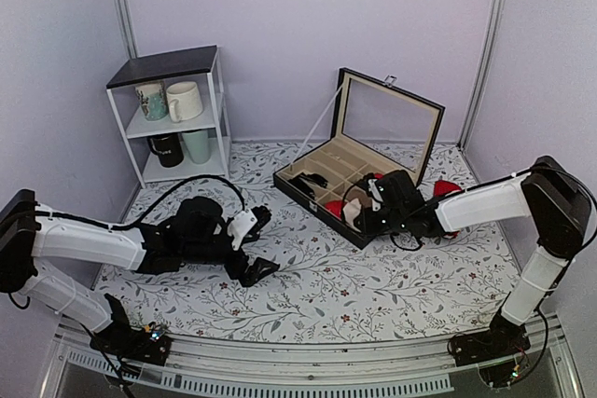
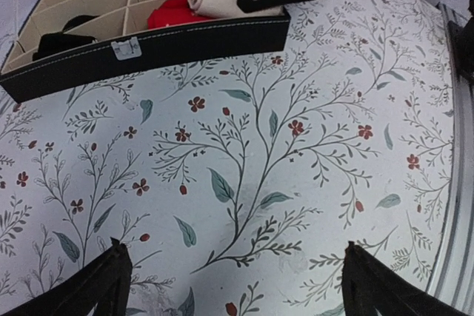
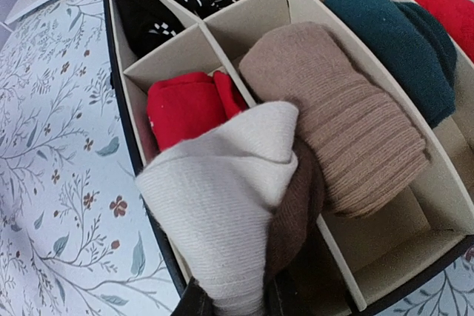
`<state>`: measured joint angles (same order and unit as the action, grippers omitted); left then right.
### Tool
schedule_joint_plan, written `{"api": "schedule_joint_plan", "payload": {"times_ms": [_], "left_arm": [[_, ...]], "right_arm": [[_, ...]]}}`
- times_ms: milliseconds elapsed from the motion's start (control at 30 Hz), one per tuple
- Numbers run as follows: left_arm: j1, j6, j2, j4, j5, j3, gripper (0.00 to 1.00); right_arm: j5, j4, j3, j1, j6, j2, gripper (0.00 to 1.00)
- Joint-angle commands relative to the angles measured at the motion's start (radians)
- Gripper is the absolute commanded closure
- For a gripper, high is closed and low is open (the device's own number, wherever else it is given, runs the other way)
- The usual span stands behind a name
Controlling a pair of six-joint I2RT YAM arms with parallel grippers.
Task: Roll the socks
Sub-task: Move the storage box to the center of the board.
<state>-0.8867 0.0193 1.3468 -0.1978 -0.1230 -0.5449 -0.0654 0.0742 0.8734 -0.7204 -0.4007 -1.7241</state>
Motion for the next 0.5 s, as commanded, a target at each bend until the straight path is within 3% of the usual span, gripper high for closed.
{"api": "schedule_joint_plan", "payload": {"times_ms": [0,233,467], "left_arm": [[0.018,0.0,-0.019,-0.014,-0.007,0.017,0.01],[0.017,0.006,-0.029,-0.024,-0.008,0.032,0.01],[0.018,0.0,-0.046,-0.026,0.002,0.042,0.0]], "right_arm": [[0.052,-0.173,-0.078,-0.054,-0.072,0.053,1.0],[0.02,-0.142,-0.037,-0.066,-0.011,0.163,1.0],[0.014,-0.157,0.115,-0.065,0.116,0.277,1.0]]}}
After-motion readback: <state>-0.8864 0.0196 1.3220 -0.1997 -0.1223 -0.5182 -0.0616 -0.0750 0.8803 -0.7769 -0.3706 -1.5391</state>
